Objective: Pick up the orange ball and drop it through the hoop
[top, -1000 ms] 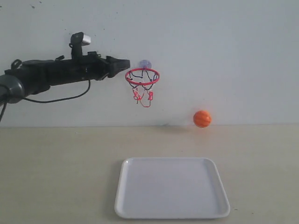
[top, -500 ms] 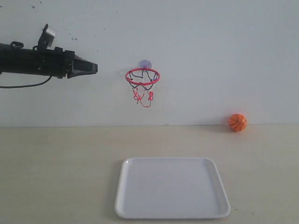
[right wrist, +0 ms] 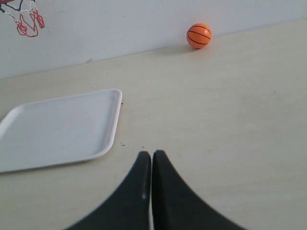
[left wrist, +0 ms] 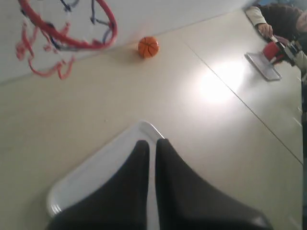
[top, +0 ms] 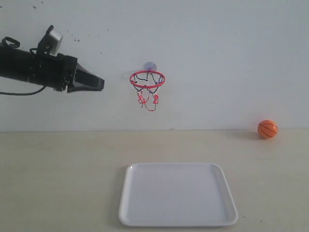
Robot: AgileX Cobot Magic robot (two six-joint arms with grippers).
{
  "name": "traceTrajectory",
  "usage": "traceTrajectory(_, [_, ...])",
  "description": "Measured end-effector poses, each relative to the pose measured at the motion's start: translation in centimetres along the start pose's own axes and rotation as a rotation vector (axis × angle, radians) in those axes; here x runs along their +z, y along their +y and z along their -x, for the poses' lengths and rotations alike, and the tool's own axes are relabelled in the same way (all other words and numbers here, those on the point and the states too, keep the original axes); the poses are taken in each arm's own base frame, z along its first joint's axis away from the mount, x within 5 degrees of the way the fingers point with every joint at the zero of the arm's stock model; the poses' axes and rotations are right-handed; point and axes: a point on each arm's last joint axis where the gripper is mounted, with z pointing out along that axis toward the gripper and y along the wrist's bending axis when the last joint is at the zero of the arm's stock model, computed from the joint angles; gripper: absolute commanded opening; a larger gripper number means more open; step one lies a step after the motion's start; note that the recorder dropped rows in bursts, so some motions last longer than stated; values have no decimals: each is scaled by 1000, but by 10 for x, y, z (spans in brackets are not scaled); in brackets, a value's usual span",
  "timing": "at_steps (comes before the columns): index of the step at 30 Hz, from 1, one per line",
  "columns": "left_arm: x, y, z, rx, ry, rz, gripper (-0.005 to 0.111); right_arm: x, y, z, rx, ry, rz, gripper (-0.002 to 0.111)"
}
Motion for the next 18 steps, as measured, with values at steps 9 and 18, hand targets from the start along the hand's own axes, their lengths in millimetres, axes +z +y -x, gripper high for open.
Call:
traceTrajectory(9, [0,-46,-81,-94,3,-126,4,0,0,0,0,0,0,0])
traceTrajectory(18, [-21,-96,-156,-162,-165,-159,4,0,0,0,0,0,0,0])
